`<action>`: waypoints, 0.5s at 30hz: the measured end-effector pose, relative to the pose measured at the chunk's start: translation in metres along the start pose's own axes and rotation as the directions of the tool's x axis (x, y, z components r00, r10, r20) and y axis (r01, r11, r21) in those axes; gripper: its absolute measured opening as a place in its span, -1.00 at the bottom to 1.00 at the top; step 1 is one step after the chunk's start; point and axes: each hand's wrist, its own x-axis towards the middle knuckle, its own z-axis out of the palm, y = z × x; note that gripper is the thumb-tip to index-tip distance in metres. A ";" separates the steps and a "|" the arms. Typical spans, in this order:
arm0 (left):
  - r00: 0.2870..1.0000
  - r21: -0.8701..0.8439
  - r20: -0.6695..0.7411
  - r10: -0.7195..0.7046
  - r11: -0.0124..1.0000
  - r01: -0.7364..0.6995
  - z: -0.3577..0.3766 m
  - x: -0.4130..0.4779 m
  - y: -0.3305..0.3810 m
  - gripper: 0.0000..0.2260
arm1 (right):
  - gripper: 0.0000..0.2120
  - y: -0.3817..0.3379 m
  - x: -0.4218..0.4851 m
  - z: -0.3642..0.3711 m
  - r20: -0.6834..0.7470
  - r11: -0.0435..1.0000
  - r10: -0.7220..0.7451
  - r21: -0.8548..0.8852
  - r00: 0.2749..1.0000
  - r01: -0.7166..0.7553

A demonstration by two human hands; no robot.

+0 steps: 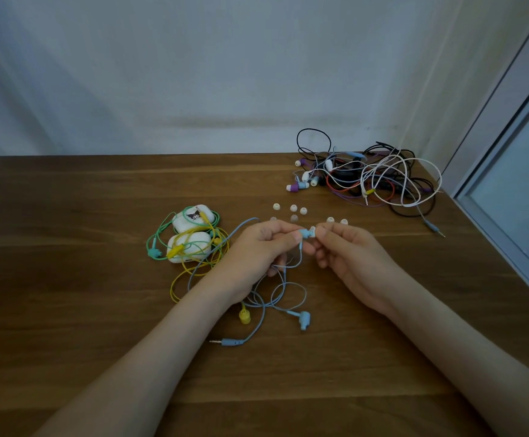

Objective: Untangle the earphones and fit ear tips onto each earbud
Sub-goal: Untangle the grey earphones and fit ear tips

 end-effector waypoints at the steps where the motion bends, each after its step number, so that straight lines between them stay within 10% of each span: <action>1: 1.000 -0.009 0.003 -0.006 1.000 0.006 0.000 0.000 0.001 -0.89 | -0.84 0.000 0.000 0.000 -0.002 1.000 0.000 0.002 1.000 0.000; 15: 0.996 0.095 -0.056 0.068 0.993 -0.062 0.003 -0.003 -0.005 -0.89 | -0.88 0.004 -0.005 0.009 -0.075 0.953 -0.147 -0.276 0.986 0.122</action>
